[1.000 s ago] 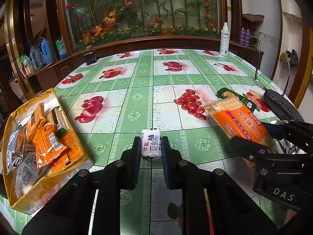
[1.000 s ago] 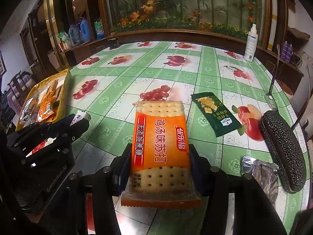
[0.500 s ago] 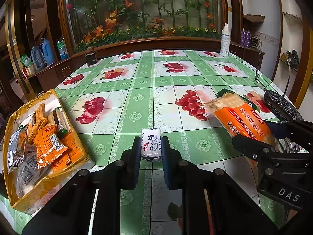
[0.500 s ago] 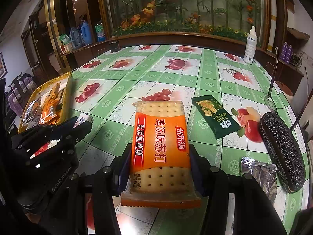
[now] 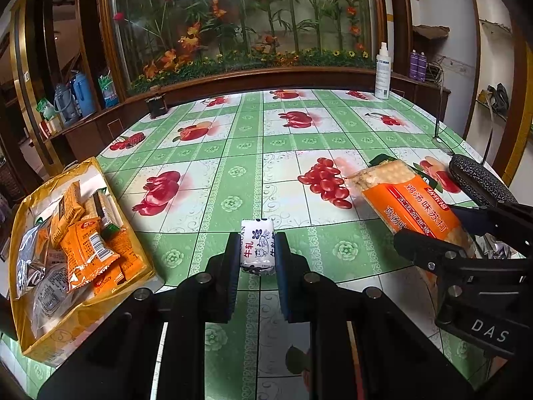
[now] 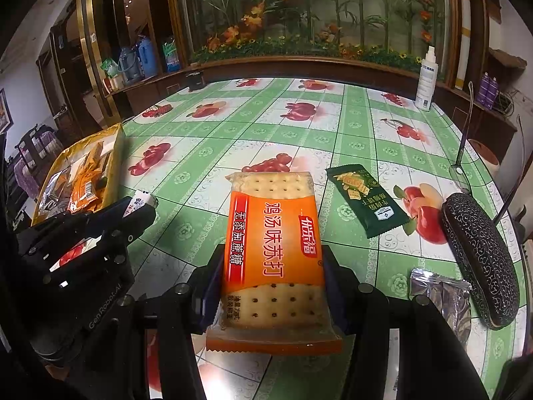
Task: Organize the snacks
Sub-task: 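Lift the candy and orange cracker pack with both grippers, then carry the candy and cracker pack into the box and open both grippers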
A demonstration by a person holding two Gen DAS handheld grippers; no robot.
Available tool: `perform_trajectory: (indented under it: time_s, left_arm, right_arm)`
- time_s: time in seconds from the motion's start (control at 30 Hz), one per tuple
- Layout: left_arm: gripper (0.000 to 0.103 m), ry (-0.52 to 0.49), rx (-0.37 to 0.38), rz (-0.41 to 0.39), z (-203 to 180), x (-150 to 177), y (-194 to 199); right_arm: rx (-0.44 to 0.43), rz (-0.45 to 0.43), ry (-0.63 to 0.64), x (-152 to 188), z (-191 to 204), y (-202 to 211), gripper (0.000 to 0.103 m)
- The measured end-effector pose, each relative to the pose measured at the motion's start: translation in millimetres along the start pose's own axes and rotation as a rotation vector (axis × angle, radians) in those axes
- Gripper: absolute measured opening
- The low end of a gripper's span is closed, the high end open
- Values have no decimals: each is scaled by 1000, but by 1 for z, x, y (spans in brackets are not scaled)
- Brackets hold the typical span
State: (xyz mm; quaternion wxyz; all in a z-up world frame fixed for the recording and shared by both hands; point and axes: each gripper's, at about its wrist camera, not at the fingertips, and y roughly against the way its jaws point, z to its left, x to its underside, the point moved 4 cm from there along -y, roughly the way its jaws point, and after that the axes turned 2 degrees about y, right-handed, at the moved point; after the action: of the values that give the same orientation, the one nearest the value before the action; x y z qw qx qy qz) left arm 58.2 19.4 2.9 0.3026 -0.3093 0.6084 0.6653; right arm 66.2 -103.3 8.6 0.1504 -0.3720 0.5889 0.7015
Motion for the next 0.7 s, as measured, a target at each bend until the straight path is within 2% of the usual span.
perform_trajectory:
  time_s: [0.23, 0.4, 0.53, 0.7]
  left_arm:
    - [17, 11, 9, -9, 2, -2, 3]
    - [17, 86, 73, 0, 16, -4, 13]
    - [17, 172, 117, 6, 42, -8, 24]
    - [17, 265, 72, -31, 93, -14, 37]
  right_arm:
    - [11, -22, 10, -1, 3, 4, 55]
    - [18, -36, 8, -3, 2, 4, 55]
    - [-7, -23, -11, -5, 6, 1, 55]
    - [-78, -23, -5, -11, 37, 2, 55]
